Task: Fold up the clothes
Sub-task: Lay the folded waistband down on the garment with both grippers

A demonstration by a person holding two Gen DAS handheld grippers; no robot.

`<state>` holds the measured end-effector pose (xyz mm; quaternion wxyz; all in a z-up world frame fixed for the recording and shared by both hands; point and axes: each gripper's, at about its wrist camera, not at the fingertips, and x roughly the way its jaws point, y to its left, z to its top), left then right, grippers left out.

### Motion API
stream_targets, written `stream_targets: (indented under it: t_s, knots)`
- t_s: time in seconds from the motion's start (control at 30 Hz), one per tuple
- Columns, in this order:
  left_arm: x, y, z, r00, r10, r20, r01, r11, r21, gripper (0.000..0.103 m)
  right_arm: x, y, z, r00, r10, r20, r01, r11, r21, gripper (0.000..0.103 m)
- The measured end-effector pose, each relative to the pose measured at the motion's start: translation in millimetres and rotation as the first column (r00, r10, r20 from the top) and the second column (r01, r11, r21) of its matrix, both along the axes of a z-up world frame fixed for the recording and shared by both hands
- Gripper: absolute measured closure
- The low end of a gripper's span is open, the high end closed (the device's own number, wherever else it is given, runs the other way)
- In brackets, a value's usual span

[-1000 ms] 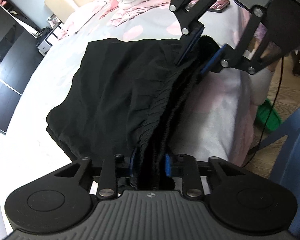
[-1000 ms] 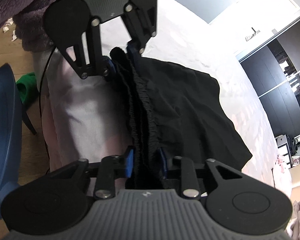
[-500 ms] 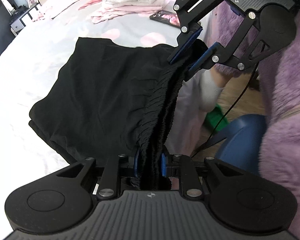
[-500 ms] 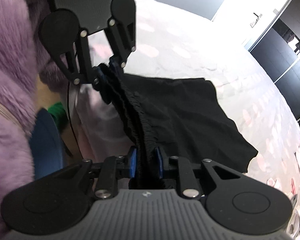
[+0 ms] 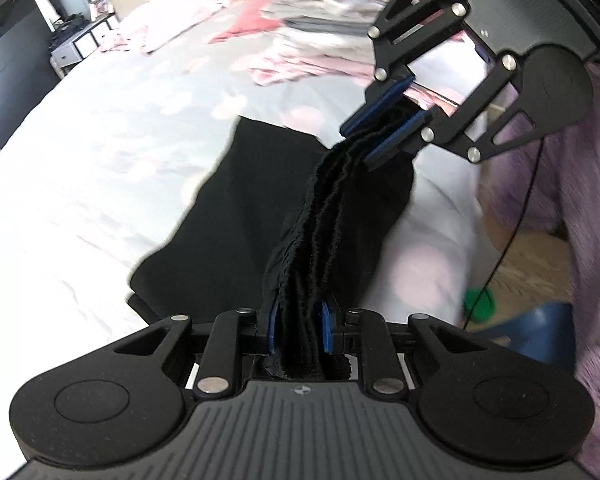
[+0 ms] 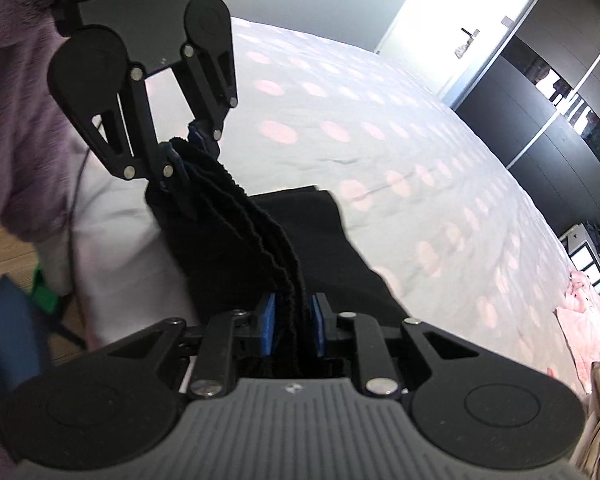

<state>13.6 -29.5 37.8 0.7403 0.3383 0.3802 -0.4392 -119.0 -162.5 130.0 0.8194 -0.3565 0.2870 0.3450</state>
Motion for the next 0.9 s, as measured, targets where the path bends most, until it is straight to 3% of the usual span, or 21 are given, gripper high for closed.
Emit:
stream_targets:
  t_s: [0.3,0.57,0.9]
  knots:
    - [79,-12,-29,0.991,0.128,-0.03,-0.129,0.991,-0.042,0.085,104,-5,-16,0.98,-0.147,-0.135,0.161,0.982,0.1,0.084]
    - [143,-22,-57,0.983,0.169,-0.068,-0.17,0.986,0.0,0.085,159,4,-56,0.953,-0.252,-0.169,0.267,0.961,0.075,0.087]
    - [167,-33,-87,0.969,0.224,-0.103,-0.225,0.974,0.01,0.078,205,-3,-92,0.912,-0.326,-0.25,0.351,0.934,0.06,0.09]
